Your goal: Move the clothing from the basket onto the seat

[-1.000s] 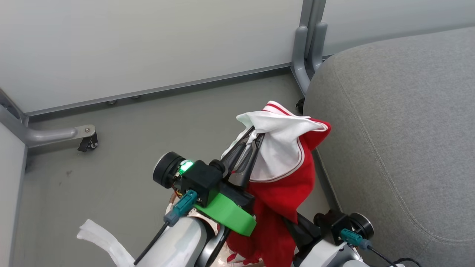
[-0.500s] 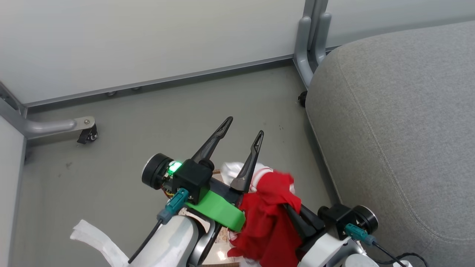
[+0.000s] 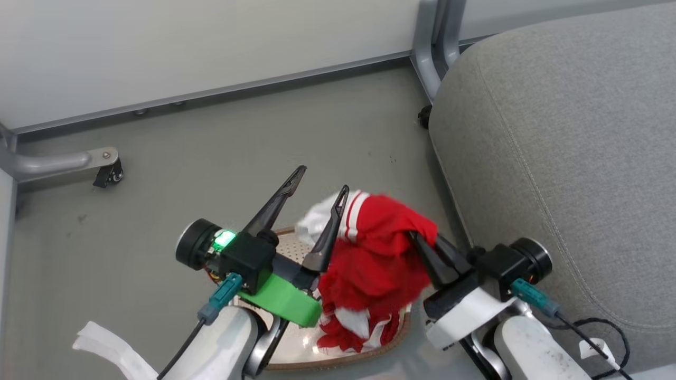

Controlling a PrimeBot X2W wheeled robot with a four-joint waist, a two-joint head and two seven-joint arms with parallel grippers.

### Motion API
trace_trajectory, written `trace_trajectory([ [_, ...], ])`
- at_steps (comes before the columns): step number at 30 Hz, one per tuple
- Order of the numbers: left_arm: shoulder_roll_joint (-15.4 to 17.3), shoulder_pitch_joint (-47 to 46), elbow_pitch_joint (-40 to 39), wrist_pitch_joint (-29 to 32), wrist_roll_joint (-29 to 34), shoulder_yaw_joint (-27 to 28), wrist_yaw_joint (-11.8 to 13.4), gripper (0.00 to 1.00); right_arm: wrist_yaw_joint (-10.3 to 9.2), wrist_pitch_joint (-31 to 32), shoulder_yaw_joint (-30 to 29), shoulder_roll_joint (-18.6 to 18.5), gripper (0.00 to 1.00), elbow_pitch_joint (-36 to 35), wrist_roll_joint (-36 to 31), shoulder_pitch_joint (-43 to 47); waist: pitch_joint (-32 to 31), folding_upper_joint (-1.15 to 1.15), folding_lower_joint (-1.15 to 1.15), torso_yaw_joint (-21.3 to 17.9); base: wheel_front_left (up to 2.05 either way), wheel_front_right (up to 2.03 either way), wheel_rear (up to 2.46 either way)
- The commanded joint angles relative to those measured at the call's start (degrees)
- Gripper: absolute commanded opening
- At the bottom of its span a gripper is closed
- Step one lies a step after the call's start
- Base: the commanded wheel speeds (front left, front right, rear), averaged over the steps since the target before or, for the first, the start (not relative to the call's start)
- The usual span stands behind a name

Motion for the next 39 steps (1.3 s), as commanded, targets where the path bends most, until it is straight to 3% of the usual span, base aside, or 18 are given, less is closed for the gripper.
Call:
trace_trajectory([
  [1, 0.72, 0.85, -0.26, -0.46, 0.75, 0.63, -0.24, 1.00, -0.04, -0.14, -0.67, 0.02, 0.00, -1.29, -0.48, -1.41, 2.28, 0.00, 0.00, -1.64, 0.00, 0.00, 0.00],
  [6, 0.77, 1.93, -4.08, -0.40, 3.75, 3.55, -0.34, 1.00, -0.04, -0.14, -3.91, 0.35, 0.00, -5.88, -1.36, -3.29, 6.00, 0.00, 0.00, -4.13, 0.00, 0.00, 0.00],
  [21, 2.99, 4.44, -6.85, -0.43, 10.96, 7.07, -4.95, 1.00, -0.04, -0.14, -11.77, 1.47, 0.00, -20.25, -3.43, -1.09, 14.73, 0.00, 0.00, -16.50, 0.00, 0.00, 0.00],
  [31, 5.09, 3.69, -5.73, -0.44, 11.70, 7.05, -6.40, 1.00, -0.04, -0.14, -15.37, 1.67, 0.00, -23.94, -0.03, 2.34, 16.52, 0.00, 0.00, -24.43, 0.00, 0.00, 0.00],
  [39, 7.22, 2.81, -4.77, -0.44, 12.27, 5.77, -6.82, 1.00, -0.04, -0.14, -18.54, 1.66, 0.00, -26.58, 3.05, 0.72, 18.80, 0.00, 0.00, -27.52, 0.00, 0.00, 0.00],
])
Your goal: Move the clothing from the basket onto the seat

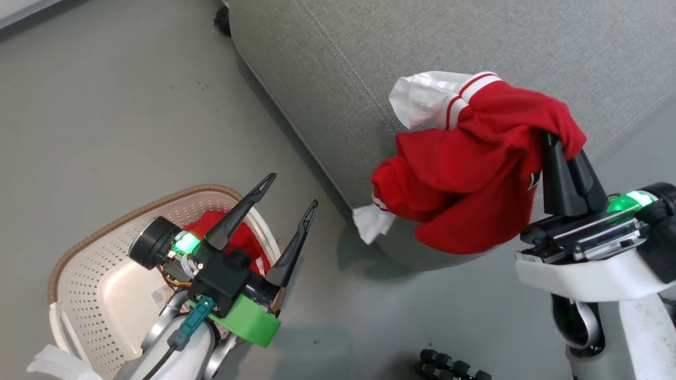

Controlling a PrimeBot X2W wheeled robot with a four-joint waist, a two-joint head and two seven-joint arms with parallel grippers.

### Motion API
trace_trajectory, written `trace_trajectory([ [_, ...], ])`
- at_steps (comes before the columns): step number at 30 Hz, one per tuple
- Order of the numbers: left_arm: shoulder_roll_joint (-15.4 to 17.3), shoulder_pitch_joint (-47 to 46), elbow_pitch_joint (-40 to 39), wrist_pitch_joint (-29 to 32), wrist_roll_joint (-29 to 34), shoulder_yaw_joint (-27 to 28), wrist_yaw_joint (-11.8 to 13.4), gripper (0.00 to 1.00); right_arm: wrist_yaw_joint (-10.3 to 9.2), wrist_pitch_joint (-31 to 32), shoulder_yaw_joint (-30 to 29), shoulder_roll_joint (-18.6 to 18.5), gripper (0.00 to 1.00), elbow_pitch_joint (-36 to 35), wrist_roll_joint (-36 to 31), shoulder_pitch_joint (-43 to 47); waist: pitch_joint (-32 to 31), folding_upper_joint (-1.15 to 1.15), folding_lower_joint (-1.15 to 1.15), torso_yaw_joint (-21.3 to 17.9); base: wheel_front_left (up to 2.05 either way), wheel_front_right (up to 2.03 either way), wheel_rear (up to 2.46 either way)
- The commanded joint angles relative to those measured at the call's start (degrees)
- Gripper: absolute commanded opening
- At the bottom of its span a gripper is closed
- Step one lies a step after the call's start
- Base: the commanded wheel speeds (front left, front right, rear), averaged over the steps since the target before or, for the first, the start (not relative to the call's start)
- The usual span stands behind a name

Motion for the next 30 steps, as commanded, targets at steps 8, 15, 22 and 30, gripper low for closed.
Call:
trace_trajectory([
  [8, 2.32, -3.26, 1.04, 0.05, 0.28, -2.55, -0.48, 1.00, -0.04, -0.14, -7.46, 0.03, 0.00, -0.95, 1.68, -12.97, 7.27, 0.00, 0.00, -0.54, 0.00, 0.00, 0.00],
  [15, 2.62, -7.62, 1.88, 0.11, -0.09, -4.94, -0.59, 1.00, -0.05, -0.13, -15.07, -0.16, 0.00, 4.66, -3.25, -27.26, 13.78, 0.00, 0.00, 4.44, 0.00, 0.00, 0.00],
  [22, 2.32, -11.88, 2.53, 0.03, 0.11, -5.70, -0.50, 1.00, -0.05, -0.12, -22.00, -6.01, 0.00, 12.92, -5.98, -35.89, 18.86, 0.00, 0.00, 10.59, 0.00, 0.00, 0.00],
  [30, 0.23, -14.17, 2.06, -0.02, 0.25, -5.13, 0.11, 1.00, -0.05, -0.12, -29.30, -8.15, 0.00, 26.17, -9.07, -37.48, 21.58, 0.00, 0.00, 15.38, 0.00, 0.00, 0.00],
])
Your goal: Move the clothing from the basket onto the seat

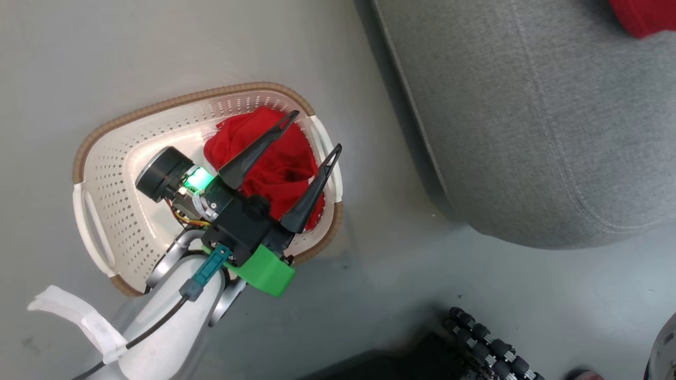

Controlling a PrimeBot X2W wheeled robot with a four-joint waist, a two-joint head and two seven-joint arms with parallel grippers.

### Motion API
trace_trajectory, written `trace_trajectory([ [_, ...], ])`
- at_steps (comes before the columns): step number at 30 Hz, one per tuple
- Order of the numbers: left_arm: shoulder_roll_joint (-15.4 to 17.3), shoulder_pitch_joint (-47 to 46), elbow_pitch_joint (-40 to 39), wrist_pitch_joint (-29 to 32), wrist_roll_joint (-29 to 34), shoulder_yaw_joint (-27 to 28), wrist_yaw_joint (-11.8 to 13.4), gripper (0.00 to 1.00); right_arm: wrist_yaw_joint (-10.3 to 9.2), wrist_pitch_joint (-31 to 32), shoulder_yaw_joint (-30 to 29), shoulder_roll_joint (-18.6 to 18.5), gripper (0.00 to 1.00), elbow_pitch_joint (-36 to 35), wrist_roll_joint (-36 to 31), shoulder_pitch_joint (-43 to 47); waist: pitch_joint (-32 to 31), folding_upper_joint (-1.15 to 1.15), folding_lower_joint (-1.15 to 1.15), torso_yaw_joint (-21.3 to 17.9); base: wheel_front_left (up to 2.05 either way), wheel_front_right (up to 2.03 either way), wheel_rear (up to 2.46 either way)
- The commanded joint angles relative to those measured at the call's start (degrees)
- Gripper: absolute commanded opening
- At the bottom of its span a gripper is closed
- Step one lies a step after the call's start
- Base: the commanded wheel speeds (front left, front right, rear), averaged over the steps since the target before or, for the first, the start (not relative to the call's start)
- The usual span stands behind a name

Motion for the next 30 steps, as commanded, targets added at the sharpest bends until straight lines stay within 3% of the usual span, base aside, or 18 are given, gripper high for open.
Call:
trace_trajectory([
  [1, -0.39, -1.12, 0.11, -0.03, 0.33, 0.24, 0.27, 1.00, -0.06, -0.10, -1.45, 0.42, 0.00, 2.41, -0.07, -0.18, 3.32, 0.00, -0.01, 3.91, 0.00, 0.00, 0.00],
  [2, -0.52, -1.19, 0.17, -0.03, 0.36, 0.30, 0.23, 1.00, -0.06, -0.10, -2.65, 1.12, 0.00, 4.09, 0.81, -0.10, 3.34, 0.00, -0.01, 4.10, 0.00, 0.00, 0.00],
  [3, -0.67, -1.22, 0.27, -0.03, 0.35, 0.38, 0.22, 1.00, -0.06, -0.10, -3.91, 1.64, 0.15, 5.91, 1.42, 0.09, 3.30, 0.00, -0.01, 4.29, 0.00, 0.00, 0.00],
  [4, -0.80, -1.21, 0.41, -0.03, 0.32, 0.47, 0.21, 1.00, -0.06, -0.10, -4.52, 1.75, 0.45, 7.18, 1.63, 0.49, 3.20, 0.00, -0.01, 4.44, 0.00, 0.00, 0.00],
  [5, -0.95, -1.16, 0.59, -0.03, 0.29, 0.52, 0.19, 1.00, -0.06, -0.10, -5.48, 1.90, 1.00, 8.28, 1.71, 1.00, 2.99, 0.00, -0.01, 4.60, 0.00, 0.00, 0.00],
  [9, -2.09, -0.66, 0.94, -0.04, 0.16, 0.91, 0.40, 1.00, -0.06, -0.10, -5.85, 3.02, 1.00, 8.64, 1.63, 4.77, 1.16, 0.00, -0.01, 5.21, 0.00, 0.00, 0.00],
  [20, -7.01, 5.96, 2.15, -0.04, -2.40, 5.96, 2.06, 1.00, -0.06, -0.10, -0.61, 7.26, 1.00, -2.52, -2.54, 23.97, -9.99, 0.00, -0.01, 7.13, 0.00, 0.00, 0.00],
  [30, -12.15, 15.41, 4.18, -0.03, -4.38, 15.07, 2.86, 1.00, -0.06, -0.10, 15.29, 8.05, 1.00, -4.23, -0.81, 35.37, -22.97, 0.00, -0.01, 13.04, 0.00, 0.00, 0.00],
])
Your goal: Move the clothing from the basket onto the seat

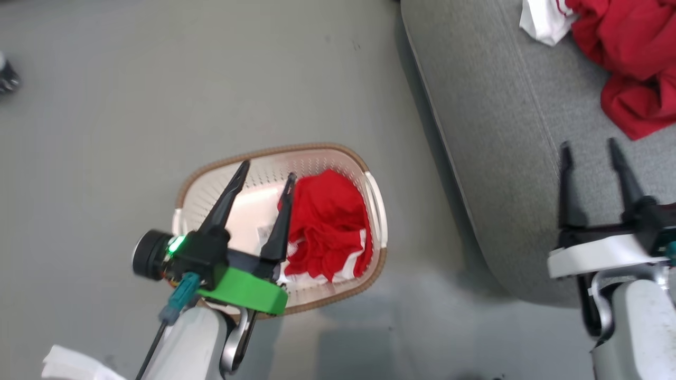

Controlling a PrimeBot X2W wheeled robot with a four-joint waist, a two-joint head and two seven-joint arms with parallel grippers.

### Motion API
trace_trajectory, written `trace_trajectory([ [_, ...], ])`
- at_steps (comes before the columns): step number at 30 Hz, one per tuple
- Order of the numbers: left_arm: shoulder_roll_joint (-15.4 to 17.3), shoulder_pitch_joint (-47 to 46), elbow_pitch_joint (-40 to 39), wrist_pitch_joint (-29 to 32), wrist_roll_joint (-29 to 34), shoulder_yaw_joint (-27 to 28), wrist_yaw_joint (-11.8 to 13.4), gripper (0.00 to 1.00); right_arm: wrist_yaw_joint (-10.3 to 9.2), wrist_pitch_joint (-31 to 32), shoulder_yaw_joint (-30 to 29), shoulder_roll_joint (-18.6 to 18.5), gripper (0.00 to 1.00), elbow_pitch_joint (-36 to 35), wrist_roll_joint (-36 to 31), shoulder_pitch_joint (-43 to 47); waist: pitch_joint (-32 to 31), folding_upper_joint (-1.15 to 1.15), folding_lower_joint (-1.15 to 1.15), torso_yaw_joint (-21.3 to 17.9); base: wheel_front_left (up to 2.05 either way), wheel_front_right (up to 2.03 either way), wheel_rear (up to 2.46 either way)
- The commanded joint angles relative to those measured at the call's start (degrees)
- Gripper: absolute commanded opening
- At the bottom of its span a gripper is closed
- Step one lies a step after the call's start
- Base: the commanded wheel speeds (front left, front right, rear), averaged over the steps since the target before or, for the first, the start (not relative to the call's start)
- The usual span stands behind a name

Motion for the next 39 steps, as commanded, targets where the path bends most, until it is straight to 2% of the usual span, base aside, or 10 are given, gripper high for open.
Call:
trace_trajectory([
  [1, -0.47, 2.10, 0.13, -0.02, -0.47, 1.38, 0.31, 1.00, -0.06, -0.11, 1.50, -0.25, 1.00, 0.21, 0.26, 1.15, -8.34, 0.00, 0.00, 4.85, 0.00, 0.00, 0.00],
  [6, -1.69, 6.51, -0.16, -0.02, -0.96, 6.46, 0.45, 1.00, -0.06, -0.11, 6.84, -0.24, 1.00, -0.74, 4.08, 2.59, -14.16, 0.00, 0.00, 7.62, 0.00, 0.00, 0.00],
  [10, -1.99, 9.38, -0.62, -0.03, -0.93, 11.03, 0.95, 1.00, -0.06, -0.11, 8.89, -0.21, 1.00, -1.53, 5.98, 4.10, -18.12, 0.00, 0.00, 9.28, 0.00, 0.00, 0.00],
  [17, -2.27, 15.50, -3.63, -0.03, -0.33, 17.41, 1.08, 1.00, -0.06, -0.11, 12.62, -0.18, 1.00, -1.37, 7.33, 7.37, -23.18, 0.00, 0.00, 8.98, 0.00, 0.00, 0.00],
  [22, -2.25, 20.00, -6.82, -0.02, -1.92, 18.17, -0.03, 1.00, -0.06, -0.11, 15.29, -0.18, 1.00, -0.52, 6.77, 10.48, -26.10, 0.00, 0.00, 8.18, 0.00, 0.00, 0.00],
  [28, -2.24, 24.09, -8.15, -0.03, -0.55, 17.62, 0.28, 1.00, -0.06, -0.11, 18.25, -0.20, 1.00, -0.26, 5.10, 13.87, -28.18, 0.00, 0.00, 7.19, 0.00, 0.00, 0.00],
  [39, -2.23, 27.29, -7.90, -0.03, -1.56, 16.73, -0.05, 1.00, -0.06, -0.11, 19.40, -0.19, 1.00, -0.47, 4.08, 16.95, -30.27, 0.00, 0.00, 6.38, 0.00, 0.00, 0.00],
])
